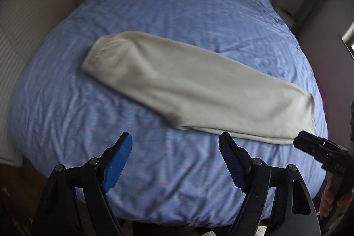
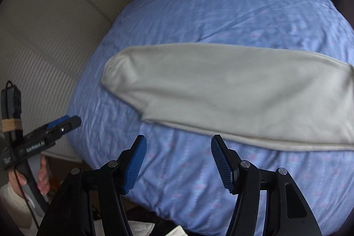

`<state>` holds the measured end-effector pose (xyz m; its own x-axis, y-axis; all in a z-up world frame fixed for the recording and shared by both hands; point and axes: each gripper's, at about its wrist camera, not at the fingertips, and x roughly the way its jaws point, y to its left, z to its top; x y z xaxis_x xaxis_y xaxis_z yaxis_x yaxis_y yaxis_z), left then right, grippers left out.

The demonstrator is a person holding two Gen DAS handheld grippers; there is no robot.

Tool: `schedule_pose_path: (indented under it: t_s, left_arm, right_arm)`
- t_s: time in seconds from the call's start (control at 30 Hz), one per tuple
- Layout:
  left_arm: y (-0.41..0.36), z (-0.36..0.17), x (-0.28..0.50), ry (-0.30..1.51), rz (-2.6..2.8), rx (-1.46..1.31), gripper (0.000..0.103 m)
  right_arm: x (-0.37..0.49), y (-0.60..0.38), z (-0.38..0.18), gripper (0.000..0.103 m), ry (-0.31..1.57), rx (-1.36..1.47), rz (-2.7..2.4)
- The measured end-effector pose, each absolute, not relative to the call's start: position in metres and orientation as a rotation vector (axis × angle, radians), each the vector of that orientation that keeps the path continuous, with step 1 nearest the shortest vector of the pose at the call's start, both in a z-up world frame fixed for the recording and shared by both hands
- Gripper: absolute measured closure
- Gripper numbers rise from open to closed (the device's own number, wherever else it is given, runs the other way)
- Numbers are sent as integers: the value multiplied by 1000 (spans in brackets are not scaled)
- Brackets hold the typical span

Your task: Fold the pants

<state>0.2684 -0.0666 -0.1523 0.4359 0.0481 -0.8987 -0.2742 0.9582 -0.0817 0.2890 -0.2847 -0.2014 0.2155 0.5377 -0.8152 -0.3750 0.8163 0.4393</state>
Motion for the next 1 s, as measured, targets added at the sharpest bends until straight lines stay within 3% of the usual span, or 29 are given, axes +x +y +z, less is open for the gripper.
schedule_pose_path:
  t_s: [0.33,0.63,1.0]
  left_arm:
    - [20,-187,250,1166,100,-36,21]
    - [62,-234,244,1188,152,-229,20]
    - [58,-268,229,1185,271,-437,20]
  right_arm:
    - [280,-166,-246,42,1274,149,621]
    - [307,-105,-311,42,1362,70,659]
    - [339,-85,-369,42,1429,-78,693]
